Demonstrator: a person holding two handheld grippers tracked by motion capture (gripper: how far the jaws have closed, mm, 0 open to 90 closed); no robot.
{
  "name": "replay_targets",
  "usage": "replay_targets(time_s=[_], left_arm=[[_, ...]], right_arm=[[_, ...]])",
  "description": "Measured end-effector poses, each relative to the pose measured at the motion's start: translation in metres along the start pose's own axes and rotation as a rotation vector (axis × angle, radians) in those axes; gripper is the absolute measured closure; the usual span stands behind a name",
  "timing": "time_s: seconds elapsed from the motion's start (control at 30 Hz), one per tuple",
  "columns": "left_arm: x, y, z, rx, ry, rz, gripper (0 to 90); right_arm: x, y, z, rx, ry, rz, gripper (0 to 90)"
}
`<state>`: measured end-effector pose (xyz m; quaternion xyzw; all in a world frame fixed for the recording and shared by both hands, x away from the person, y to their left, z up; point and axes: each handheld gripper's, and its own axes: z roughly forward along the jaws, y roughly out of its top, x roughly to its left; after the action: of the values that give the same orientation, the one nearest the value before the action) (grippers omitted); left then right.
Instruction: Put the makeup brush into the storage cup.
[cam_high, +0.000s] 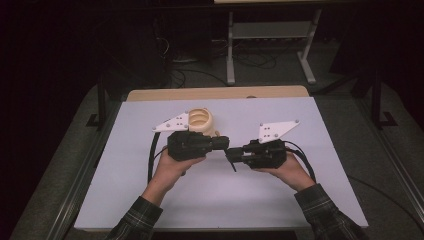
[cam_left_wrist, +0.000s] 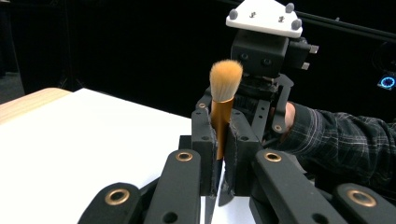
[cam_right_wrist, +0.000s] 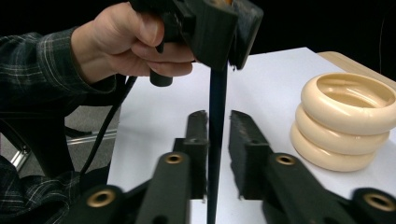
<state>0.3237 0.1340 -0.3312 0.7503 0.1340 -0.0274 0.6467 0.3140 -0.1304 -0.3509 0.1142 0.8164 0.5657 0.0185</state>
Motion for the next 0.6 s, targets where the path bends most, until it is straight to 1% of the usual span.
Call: replay_targets(time_s=[0.1, 0.17, 0.23, 0.33, 0.43, 0.5, 0.6], left_arm=[[0.000, 0.000, 0.000, 0.000, 0.003, 0.000, 83.8], [0.000, 0.000, -0.001, 0.003, 0.008, 0.000, 83.8], [0.000, 0.000, -0.002, 0.010, 0.016, 0.001, 83.8], [0.001, -0.001, -0.005, 0.014, 0.024, -0.002, 83.8], [0.002, -0.001, -0.008, 0.016, 0.033, -0.003, 83.8], [0.003, -0.001, -0.009, 0.017, 0.037, 0.000, 83.8], [0.003, 0.000, -0.013, 0.013, 0.047, -0.005, 83.8]], right_arm=[[0.001, 0.000, 0.001, -0.001, -0.010, -0.004, 61.4], [0.001, 0.000, 0.001, -0.005, -0.020, -0.003, 51.8], [0.001, 0.000, 0.002, 0.001, -0.029, -0.002, 39.3], [0.001, 0.000, 0.004, 0.018, -0.068, 0.005, 24.8], [0.001, 0.000, 0.006, 0.040, -0.099, 0.016, 16.0], [0.001, -0.001, 0.007, 0.064, -0.107, 0.025, 13.1], [0.000, -0.003, 0.006, 0.085, -0.128, 0.039, 12.2]])
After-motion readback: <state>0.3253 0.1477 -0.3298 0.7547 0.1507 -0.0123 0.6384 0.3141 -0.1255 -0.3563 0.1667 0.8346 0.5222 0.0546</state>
